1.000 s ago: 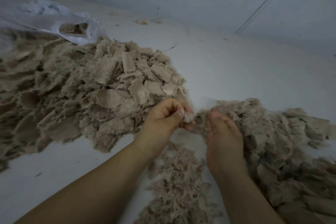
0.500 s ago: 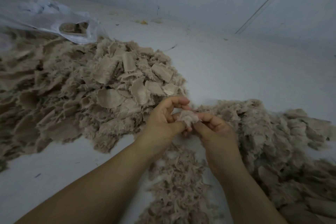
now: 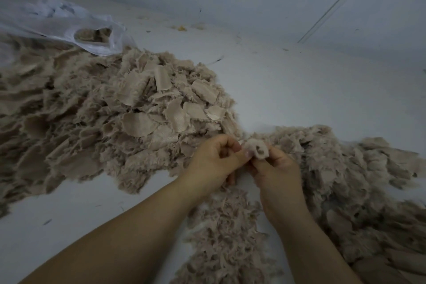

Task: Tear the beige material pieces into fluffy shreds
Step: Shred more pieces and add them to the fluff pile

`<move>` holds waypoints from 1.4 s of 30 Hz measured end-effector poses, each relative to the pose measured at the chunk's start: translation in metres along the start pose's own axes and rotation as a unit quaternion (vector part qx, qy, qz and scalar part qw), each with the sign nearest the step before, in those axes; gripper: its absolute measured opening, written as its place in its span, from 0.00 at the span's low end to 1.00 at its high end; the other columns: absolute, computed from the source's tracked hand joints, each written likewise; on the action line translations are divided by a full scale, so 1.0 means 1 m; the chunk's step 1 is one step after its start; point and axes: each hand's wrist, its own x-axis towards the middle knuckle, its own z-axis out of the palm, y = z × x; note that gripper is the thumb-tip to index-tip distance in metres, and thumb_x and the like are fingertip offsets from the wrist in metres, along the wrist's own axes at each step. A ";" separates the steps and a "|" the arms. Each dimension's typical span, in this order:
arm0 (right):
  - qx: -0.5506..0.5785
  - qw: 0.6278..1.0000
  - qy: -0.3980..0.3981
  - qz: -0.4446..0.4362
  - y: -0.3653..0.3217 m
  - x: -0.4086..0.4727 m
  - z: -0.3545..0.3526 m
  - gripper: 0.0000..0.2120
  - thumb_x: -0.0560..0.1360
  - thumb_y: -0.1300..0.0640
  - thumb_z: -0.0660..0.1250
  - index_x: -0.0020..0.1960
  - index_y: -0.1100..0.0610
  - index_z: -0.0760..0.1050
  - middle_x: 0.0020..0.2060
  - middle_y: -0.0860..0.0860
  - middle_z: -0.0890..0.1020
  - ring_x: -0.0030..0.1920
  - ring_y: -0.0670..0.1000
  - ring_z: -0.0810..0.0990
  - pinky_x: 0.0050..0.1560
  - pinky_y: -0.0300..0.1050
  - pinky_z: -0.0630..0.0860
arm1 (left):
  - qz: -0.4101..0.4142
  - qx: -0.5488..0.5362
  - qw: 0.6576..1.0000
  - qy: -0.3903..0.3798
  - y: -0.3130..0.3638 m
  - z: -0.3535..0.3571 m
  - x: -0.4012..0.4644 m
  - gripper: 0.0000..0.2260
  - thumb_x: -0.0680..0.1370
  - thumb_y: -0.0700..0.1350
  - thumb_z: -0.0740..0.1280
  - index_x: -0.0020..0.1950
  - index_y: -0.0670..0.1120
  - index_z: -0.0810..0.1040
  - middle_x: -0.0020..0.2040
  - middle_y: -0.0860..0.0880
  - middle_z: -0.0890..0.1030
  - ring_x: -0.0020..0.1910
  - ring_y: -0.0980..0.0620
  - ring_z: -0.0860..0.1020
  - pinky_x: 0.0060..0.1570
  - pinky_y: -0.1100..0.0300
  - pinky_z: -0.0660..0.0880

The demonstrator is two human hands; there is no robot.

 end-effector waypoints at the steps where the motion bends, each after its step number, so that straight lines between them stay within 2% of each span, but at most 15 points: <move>1: -0.002 1.000 0.000 -0.005 -0.001 0.000 0.001 0.09 0.79 0.62 0.69 0.44 0.54 0.85 0.36 0.59 0.84 0.35 0.51 0.81 0.36 0.45 0.78 | -0.010 -0.024 1.000 -0.012 0.001 -0.001 0.000 0.14 0.77 0.52 0.69 0.45 0.40 0.77 0.32 0.42 0.78 0.23 0.47 0.73 0.22 0.61 0.67; 4: 0.003 1.000 -0.010 -0.004 0.001 0.002 0.000 0.08 0.79 0.64 0.67 0.47 0.58 0.85 0.37 0.61 0.84 0.37 0.59 0.82 0.41 0.52 0.82 | -0.021 -0.103 0.993 -0.054 0.006 -0.005 0.002 0.21 0.77 0.60 0.63 0.46 0.40 0.77 0.32 0.39 0.77 0.23 0.45 0.73 0.22 0.59 0.67; 7: -0.013 1.000 0.007 0.004 0.004 0.002 -0.002 0.11 0.81 0.65 0.65 0.50 0.54 0.86 0.42 0.61 0.86 0.43 0.65 0.84 0.46 0.60 0.83 | -0.013 -0.090 0.994 -0.060 0.007 -0.004 0.001 0.20 0.74 0.62 0.68 0.43 0.44 0.78 0.31 0.38 0.77 0.23 0.44 0.72 0.23 0.58 0.69; 9: -0.022 1.000 0.011 0.002 0.004 0.001 -0.003 0.12 0.81 0.64 0.65 0.50 0.52 0.86 0.40 0.56 0.86 0.40 0.61 0.85 0.42 0.55 0.83 | -0.022 -0.066 0.996 -0.050 0.004 -0.005 0.001 0.15 0.72 0.57 0.74 0.42 0.46 0.78 0.30 0.39 0.76 0.21 0.45 0.73 0.23 0.59 0.70; 11: -0.044 0.999 0.023 0.000 0.005 0.000 -0.004 0.15 0.80 0.65 0.65 0.49 0.48 0.86 0.30 0.48 0.82 0.30 0.51 0.77 0.33 0.44 0.77 | -0.031 -0.043 0.998 -0.037 0.001 -0.006 0.000 0.10 0.74 0.45 0.75 0.44 0.42 0.75 0.27 0.41 0.74 0.20 0.47 0.74 0.22 0.60 0.71; 13: -0.042 0.999 0.031 0.008 0.006 0.001 -0.002 0.15 0.80 0.63 0.64 0.50 0.46 0.86 0.28 0.51 0.77 0.30 0.53 0.71 0.32 0.46 0.73 | -0.032 -0.027 0.999 -0.028 -0.001 -0.005 -0.001 0.07 0.76 0.38 0.71 0.44 0.38 0.74 0.24 0.44 0.73 0.19 0.48 0.75 0.22 0.61 0.70; 14: -0.024 0.999 0.031 0.010 0.005 0.001 -0.001 0.12 0.81 0.60 0.65 0.51 0.47 0.86 0.33 0.54 0.81 0.33 0.55 0.75 0.36 0.50 0.77 | -0.030 -0.024 0.999 -0.025 -0.001 -0.004 -0.001 0.06 0.77 0.37 0.70 0.44 0.36 0.74 0.24 0.44 0.75 0.19 0.48 0.75 0.21 0.61 0.70; 16: 0.019 1.000 0.019 0.010 0.002 0.001 0.002 0.08 0.80 0.53 0.68 0.53 0.50 0.85 0.42 0.62 0.84 0.42 0.61 0.82 0.43 0.60 0.81 | -0.030 -0.024 0.999 -0.016 -0.001 -0.001 -0.001 0.08 0.79 0.38 0.67 0.45 0.33 0.74 0.27 0.41 0.78 0.20 0.48 0.75 0.21 0.60 0.70; 17: 0.023 1.000 0.011 0.009 0.002 0.001 0.003 0.08 0.78 0.51 0.70 0.54 0.51 0.84 0.43 0.64 0.84 0.42 0.61 0.82 0.41 0.61 0.81 | -0.030 -0.026 0.999 -0.012 0.000 -0.001 -0.001 0.09 0.80 0.39 0.66 0.46 0.32 0.74 0.29 0.39 0.78 0.21 0.47 0.75 0.22 0.59 0.70; 20: -0.019 1.000 0.020 -0.006 0.005 0.003 0.003 0.10 0.75 0.59 0.74 0.57 0.52 0.82 0.42 0.49 0.87 0.42 0.49 0.85 0.38 0.40 0.80 | -0.027 -0.049 0.998 -0.004 0.002 -0.001 -0.001 0.09 0.81 0.40 0.64 0.45 0.35 0.77 0.31 0.36 0.78 0.21 0.46 0.75 0.22 0.59 0.70; 21: -0.018 0.999 0.031 -0.004 0.006 0.004 0.002 0.11 0.76 0.63 0.73 0.55 0.52 0.82 0.41 0.47 0.87 0.42 0.47 0.85 0.40 0.38 0.80 | -0.027 -0.067 0.997 0.001 0.002 -0.001 -0.002 0.09 0.81 0.40 0.64 0.44 0.37 0.78 0.31 0.36 0.78 0.22 0.46 0.74 0.22 0.60 0.71; 27: 0.020 0.997 0.061 0.035 0.007 0.008 0.001 0.08 0.78 0.67 0.69 0.51 0.56 0.82 0.47 0.57 0.86 0.51 0.60 0.85 0.53 0.54 0.82 | -0.056 -0.160 0.985 0.022 0.005 -0.005 0.000 0.10 0.82 0.39 0.60 0.46 0.35 0.78 0.35 0.36 0.77 0.23 0.46 0.72 0.24 0.59 0.72; 32: 0.006 0.999 0.040 0.018 0.003 0.003 0.003 0.06 0.79 0.58 0.69 0.46 0.53 0.85 0.43 0.55 0.87 0.45 0.56 0.86 0.46 0.50 0.82 | -0.032 -0.066 0.997 0.007 0.001 0.000 -0.001 0.11 0.82 0.41 0.61 0.44 0.37 0.78 0.29 0.41 0.77 0.22 0.46 0.72 0.23 0.61 0.71; 38: 0.005 0.998 0.048 0.035 -0.002 0.001 0.002 0.05 0.76 0.64 0.72 0.51 0.57 0.82 0.43 0.57 0.87 0.46 0.60 0.86 0.48 0.57 0.83 | -0.032 -0.069 0.997 0.002 0.001 -0.002 0.000 0.16 0.77 0.51 0.68 0.48 0.36 0.76 0.31 0.39 0.77 0.21 0.46 0.72 0.24 0.58 0.70; 42: 0.037 0.996 0.076 0.035 -0.003 0.001 0.001 0.03 0.77 0.62 0.70 0.46 0.57 0.82 0.42 0.59 0.86 0.41 0.58 0.84 0.42 0.53 0.81 | -0.049 -0.028 0.997 -0.059 0.002 -0.006 0.002 0.10 0.73 0.37 0.74 0.49 0.38 0.74 0.34 0.37 0.78 0.21 0.48 0.74 0.23 0.60 0.71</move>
